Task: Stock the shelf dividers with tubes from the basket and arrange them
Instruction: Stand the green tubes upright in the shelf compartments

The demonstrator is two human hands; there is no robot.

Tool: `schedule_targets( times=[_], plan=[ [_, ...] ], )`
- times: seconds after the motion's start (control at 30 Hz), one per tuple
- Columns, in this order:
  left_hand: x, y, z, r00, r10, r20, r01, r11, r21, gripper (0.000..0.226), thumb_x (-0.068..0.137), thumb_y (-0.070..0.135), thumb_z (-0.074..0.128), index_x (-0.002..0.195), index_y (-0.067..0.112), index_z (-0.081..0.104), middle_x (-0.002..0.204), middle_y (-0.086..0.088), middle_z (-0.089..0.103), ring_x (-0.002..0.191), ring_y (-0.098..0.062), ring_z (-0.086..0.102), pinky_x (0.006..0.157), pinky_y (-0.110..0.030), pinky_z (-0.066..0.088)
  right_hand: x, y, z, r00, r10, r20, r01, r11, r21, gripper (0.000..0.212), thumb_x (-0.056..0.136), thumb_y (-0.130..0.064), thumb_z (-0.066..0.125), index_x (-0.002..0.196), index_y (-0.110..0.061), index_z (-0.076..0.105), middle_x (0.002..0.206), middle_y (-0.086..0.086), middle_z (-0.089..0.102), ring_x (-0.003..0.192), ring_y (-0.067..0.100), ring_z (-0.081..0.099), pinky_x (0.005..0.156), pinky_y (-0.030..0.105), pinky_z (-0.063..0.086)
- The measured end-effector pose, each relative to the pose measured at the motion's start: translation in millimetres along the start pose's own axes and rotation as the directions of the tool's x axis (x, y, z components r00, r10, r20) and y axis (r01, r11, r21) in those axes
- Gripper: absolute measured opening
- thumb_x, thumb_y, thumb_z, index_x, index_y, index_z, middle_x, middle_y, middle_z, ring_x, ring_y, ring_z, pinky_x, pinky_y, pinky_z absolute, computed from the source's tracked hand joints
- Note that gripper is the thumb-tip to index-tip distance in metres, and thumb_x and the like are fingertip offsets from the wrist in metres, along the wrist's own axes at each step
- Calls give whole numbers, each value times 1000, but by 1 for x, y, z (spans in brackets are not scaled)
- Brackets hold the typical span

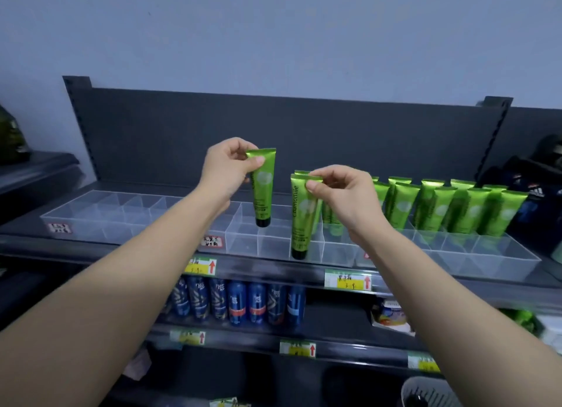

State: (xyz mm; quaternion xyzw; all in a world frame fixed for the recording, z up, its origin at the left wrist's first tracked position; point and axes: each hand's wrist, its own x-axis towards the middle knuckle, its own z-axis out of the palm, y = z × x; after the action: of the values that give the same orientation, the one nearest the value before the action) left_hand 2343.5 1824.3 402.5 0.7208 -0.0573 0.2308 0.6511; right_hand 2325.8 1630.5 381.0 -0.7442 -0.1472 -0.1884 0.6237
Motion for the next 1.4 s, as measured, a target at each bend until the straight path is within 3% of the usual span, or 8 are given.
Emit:
schedule_targets(
  times=[0.27, 0.57, 0.77, 0.97, 1.17, 1.4],
  plan=[
    [49, -21, 19, 996, 87, -35, -80, 984, 158, 21, 79, 3, 72, 71, 20, 63, 68, 2, 61, 62, -14, 58, 60, -28, 54, 38, 16, 5, 999, -44, -27, 43, 998, -36, 18, 78, -9, 75, 76, -26, 71, 65, -1, 60, 61, 14, 53, 67, 29, 48],
    [80, -55, 35, 994, 39, 105, -73, 935, 347, 12, 78, 5, 73, 74, 14, 66, 62, -2, 58, 56, -18, 54, 64, -35, 54, 62, 25, 16, 995, -14, -102, 3, 994, -107, 20, 80, -5, 72, 76, -24, 74, 74, -5, 71, 66, 12, 65, 79, 39, 57],
    [96, -79, 36, 984, -12, 175, -50, 936, 347, 26, 77, 4, 75, 64, 24, 63, 61, 0, 58, 61, -19, 57, 71, -49, 58, 73, 28, 25, 993, -4, -122, -16, 986, -165, 20, 81, -6, 72, 75, -26, 73, 75, -9, 70, 70, 11, 66, 82, 37, 57],
    [102, -97, 33, 981, -28, 192, -45, 929, 368, 28, 76, 4, 76, 63, 24, 62, 62, 0, 59, 59, -16, 53, 68, -37, 53, 77, 39, 36, 991, 17, -131, -48, 970, -236, 13, 81, -6, 72, 84, -17, 76, 80, -5, 72, 72, 11, 66, 81, 33, 56],
    [107, -101, 32, 974, -33, 222, -51, 931, 363, 21, 76, 6, 76, 66, 22, 65, 65, -1, 61, 63, -16, 56, 73, -41, 58, 77, 47, 41, 994, 24, -107, -56, 951, -303, 10, 82, -7, 71, 88, -13, 76, 74, -8, 68, 65, 4, 62, 76, 25, 54],
    [104, -95, 33, 966, -23, 257, -77, 925, 373, 19, 76, 4, 74, 69, 21, 66, 62, 1, 61, 59, -13, 56, 66, -31, 52, 81, 59, 49, 995, 42, -93, -75, 921, -381, 9, 83, -10, 71, 88, -15, 76, 71, -11, 66, 64, 5, 60, 76, 26, 54]
  ],
)
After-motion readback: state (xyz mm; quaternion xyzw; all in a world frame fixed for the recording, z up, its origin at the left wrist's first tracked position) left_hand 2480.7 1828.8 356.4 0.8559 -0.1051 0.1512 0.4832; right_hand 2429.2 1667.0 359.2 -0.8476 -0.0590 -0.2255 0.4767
